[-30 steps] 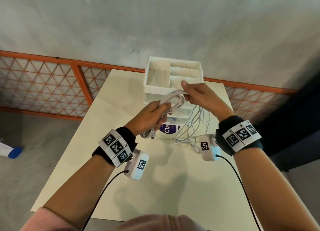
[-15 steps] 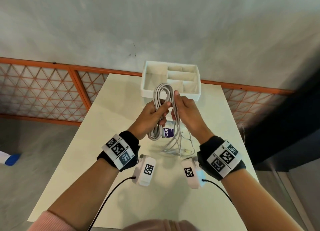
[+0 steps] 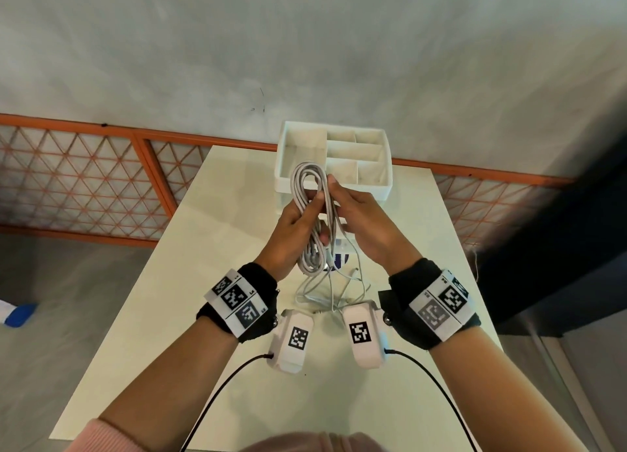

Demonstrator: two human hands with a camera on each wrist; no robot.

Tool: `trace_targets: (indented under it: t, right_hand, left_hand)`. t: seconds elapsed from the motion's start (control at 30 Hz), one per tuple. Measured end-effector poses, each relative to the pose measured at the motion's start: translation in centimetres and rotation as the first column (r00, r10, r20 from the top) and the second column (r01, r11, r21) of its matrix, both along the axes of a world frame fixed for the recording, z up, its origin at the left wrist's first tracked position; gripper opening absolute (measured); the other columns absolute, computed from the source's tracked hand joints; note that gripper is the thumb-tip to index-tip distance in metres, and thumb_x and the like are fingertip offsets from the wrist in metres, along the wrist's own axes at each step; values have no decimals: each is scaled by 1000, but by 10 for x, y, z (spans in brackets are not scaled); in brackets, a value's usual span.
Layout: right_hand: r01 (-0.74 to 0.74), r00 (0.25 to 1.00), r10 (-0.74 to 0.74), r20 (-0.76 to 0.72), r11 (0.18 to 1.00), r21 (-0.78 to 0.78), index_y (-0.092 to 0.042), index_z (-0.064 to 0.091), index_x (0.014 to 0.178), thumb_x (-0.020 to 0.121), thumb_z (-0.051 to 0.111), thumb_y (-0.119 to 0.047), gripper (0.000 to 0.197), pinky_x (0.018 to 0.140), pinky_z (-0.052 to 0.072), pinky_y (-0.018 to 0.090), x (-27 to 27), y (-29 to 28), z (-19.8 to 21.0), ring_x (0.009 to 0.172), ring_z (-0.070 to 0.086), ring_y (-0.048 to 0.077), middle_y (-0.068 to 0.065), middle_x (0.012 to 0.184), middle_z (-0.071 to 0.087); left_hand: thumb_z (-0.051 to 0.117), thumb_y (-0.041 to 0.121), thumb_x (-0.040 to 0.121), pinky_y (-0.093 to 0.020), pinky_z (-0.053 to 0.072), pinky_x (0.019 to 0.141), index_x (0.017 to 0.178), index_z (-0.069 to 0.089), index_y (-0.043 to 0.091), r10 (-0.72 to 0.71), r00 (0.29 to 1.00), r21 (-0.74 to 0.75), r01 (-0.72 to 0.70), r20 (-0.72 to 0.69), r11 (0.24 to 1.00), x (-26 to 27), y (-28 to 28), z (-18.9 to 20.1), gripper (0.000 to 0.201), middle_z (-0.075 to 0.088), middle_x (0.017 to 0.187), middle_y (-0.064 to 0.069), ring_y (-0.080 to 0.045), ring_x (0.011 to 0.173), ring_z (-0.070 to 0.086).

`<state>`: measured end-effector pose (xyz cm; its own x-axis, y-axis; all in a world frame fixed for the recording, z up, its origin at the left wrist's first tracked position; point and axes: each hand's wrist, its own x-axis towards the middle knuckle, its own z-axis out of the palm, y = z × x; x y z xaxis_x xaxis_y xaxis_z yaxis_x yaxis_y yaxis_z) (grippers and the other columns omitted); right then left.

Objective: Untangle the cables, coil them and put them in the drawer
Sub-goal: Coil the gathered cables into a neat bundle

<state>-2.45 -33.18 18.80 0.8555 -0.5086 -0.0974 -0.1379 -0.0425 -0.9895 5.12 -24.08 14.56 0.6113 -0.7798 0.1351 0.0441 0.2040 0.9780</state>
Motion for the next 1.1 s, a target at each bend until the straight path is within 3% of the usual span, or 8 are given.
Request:
trace_targets:
  t: [0.13,0.4,0.53,0.6,0.73,0.9,1.0,1.1]
  right_hand:
    - [-32,999,32,4,999,18,-6,67,110,97,38,-49,53,58,55,34,-1,-1,-5,62,62,30,24,97,70]
    - [-213,971,201,-129,973,-88,-24,54,120,97,-2,-51,66,71,53,27,0,2,-20,66,60,11,-2,71,62]
    - [-302,945,249,-213,914,-270,-15,49,103,97,26,-53,45,65,49,33,-11,-11,-25,52,50,8,1,61,48]
    - [-302,948,240,-210,886,-351,-14,47,98,98,42,-40,27,59,42,21,-11,-13,-27,49,42,3,-3,59,42]
    - [-259,965,231,-122,784,-564,-14,53,116,99,44,-24,21,55,37,8,-7,0,-24,49,48,1,-1,66,59]
    - [-331,941,309,-136,766,-551,-22,51,133,101,38,-17,35,55,38,7,-2,7,-18,48,45,2,-12,70,55]
    - [-355,933,313,-179,713,-605,-19,52,132,101,35,-16,35,61,41,12,0,11,-17,58,49,7,-12,70,54]
    - [-391,919,326,-223,668,-634,-15,46,136,101,34,-15,37,82,49,32,-1,15,-12,81,59,25,4,85,62]
  left_hand:
    - [37,28,101,-29,46,52,89,61,10,-60,998,-19,60,2,998,-2,2,1,33,50,55,0,-13,46,42]
    - [45,28,98,-34,46,56,84,60,8,-11,1000,-13,12,26,1000,9,6,6,29,42,46,8,-23,51,40]
    - [45,27,99,-26,42,50,79,61,7,126,992,-7,-126,29,992,20,11,1,33,52,58,0,-9,44,39]
    - [43,27,100,-26,40,49,79,61,7,200,974,10,-203,107,979,23,10,-4,33,57,62,1,-8,43,41]
    - [41,26,101,-22,40,46,80,56,3,394,904,-31,-395,164,918,25,4,-7,35,55,60,-3,-10,43,46]
    - [41,33,99,-33,43,49,87,48,3,453,889,-76,-449,58,890,24,-3,-9,33,51,64,-8,-27,49,51]
    - [40,26,101,-24,43,41,89,44,10,440,894,-85,-447,-87,891,17,-5,-2,20,46,64,-1,-10,46,48]
    - [43,28,99,-15,43,48,91,46,10,408,891,-59,-427,-201,902,17,-6,-1,20,47,66,2,-1,49,48]
